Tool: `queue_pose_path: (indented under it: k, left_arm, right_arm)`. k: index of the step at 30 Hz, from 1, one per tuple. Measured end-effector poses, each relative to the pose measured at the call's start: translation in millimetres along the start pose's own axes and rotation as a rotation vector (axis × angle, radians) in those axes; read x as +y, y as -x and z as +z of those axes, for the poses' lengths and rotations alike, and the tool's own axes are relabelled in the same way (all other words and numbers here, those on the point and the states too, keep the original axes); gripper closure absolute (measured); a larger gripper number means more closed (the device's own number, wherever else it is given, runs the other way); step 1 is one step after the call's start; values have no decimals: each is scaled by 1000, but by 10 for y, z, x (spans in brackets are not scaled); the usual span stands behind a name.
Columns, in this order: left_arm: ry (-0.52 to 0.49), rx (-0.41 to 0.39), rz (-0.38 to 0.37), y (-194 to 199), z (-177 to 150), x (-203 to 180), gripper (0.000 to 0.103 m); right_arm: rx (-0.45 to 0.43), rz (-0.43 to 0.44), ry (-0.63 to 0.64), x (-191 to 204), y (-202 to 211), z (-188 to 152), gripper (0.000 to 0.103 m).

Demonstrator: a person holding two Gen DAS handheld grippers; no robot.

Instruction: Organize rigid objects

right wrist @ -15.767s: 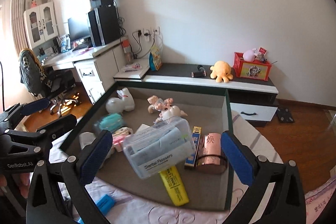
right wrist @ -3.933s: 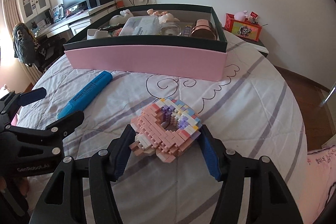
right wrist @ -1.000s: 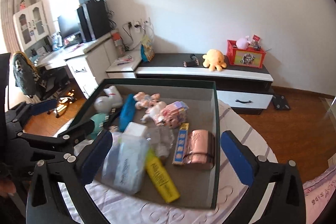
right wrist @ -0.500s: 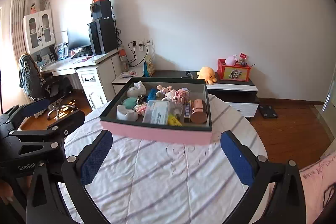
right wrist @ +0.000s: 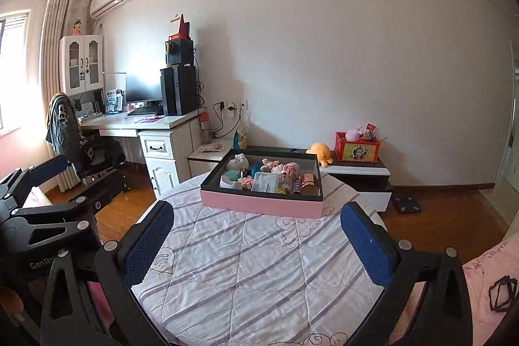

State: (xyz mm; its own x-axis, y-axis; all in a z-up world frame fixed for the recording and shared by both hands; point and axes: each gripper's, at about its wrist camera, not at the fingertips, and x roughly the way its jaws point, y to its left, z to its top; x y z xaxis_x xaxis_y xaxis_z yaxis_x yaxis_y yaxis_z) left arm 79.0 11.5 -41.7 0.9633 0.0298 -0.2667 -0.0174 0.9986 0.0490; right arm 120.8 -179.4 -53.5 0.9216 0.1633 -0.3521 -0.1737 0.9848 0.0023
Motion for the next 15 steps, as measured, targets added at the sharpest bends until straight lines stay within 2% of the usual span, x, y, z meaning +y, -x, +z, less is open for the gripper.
queue_pose_path:
  k: [3,6,12,15]
  left_arm:
    - [-7,-69,40,243,54,-11,0]
    - [-1,-118,33,403,99,2,0]
    - [4,-173,27,585,124,-5,0]
    - [6,-177,29,602,112,-9,0]
  right_arm:
    - [-50,-9,5,34,218,17,0]
    - [-110,-22,17,61,434,31,0]
    - [-200,-71,46,120,713,44,0]
    - [-209,-77,48,140,747,46,0]
